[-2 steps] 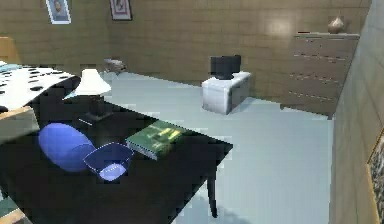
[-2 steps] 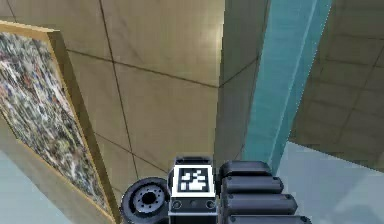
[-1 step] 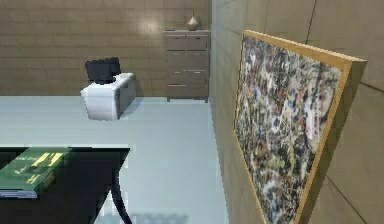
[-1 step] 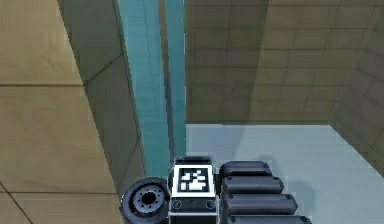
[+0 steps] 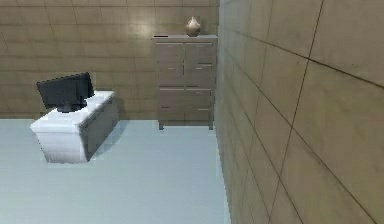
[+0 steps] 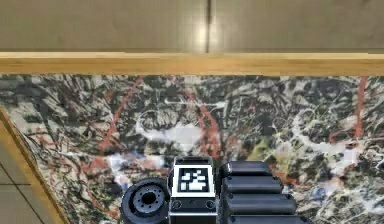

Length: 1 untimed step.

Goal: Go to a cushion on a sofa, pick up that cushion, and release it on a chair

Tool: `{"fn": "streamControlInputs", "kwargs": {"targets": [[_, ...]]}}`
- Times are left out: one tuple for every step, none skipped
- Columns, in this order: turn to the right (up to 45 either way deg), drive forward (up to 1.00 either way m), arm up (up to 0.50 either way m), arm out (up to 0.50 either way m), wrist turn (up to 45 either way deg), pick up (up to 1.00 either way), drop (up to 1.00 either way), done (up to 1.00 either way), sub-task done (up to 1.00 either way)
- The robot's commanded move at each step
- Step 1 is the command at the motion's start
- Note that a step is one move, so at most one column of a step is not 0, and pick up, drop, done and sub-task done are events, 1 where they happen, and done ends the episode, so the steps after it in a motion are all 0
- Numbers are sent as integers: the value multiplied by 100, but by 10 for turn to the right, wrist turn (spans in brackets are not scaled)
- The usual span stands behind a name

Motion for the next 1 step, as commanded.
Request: {"fn": "streamControlInputs", "kwargs": {"targets": [[30, 0, 0, 0, 0, 0, 0, 0, 0]]}}
